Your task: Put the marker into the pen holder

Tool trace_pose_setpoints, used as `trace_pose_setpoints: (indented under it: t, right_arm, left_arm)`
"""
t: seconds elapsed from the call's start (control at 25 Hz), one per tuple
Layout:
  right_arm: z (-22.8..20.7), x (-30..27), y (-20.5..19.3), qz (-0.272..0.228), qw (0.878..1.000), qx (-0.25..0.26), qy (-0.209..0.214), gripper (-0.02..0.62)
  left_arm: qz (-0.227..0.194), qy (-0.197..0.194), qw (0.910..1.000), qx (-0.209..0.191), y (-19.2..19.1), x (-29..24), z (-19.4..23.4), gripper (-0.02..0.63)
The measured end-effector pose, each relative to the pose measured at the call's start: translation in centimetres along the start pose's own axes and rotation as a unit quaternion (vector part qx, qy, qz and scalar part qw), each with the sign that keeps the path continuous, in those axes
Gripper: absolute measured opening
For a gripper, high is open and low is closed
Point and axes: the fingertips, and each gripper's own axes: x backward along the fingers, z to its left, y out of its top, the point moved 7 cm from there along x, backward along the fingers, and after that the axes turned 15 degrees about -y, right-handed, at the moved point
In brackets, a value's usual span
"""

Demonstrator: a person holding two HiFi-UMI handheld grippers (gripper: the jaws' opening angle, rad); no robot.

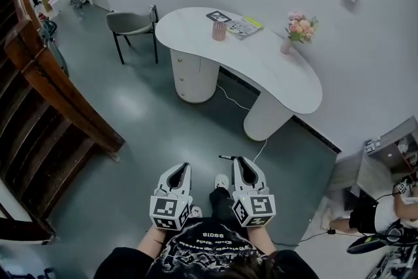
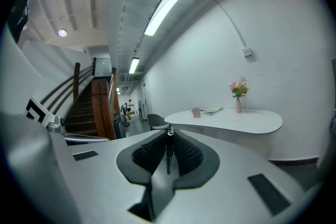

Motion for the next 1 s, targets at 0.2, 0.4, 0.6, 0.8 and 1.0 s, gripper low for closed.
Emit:
trace_pose_setpoints:
  t: [0.2, 0.4, 0.6, 0.8, 1.0]
  right_arm:
    - [-1.1, -3.9, 0.6, 0.008, 1.0, 0.008, 0.018, 0.066]
    - [-2.8, -8.4, 1.7, 0.011, 0.999, 0.021, 0.038, 0.066]
    - [-5.0, -13.4, 3.3, 0.011, 0.998, 0.027, 0.048, 0.066]
    - [-6.9, -17.9, 4.7, 0.009, 0.997, 0.037, 0.071, 0.066]
    - [-9.1, -21.5, 6.0, 0.006, 0.995, 0.044, 0.086, 0.066]
  left_arm:
    - [0.0, 0.017, 0.9998, 0.006, 0.6, -2.9, 1.5, 0.026]
    - [-0.006, 0.025, 0.9996, 0.011, 2.0, -7.1, 2.9, 0.026]
    - [-0.007, 0.031, 0.9994, 0.012, 3.6, -12.2, 4.3, 0.026]
    - [-0.012, 0.042, 0.999, 0.013, 5.0, -16.7, 5.4, 0.026]
    - [-0.015, 0.054, 0.9983, 0.016, 6.0, -20.7, 5.9, 0.026]
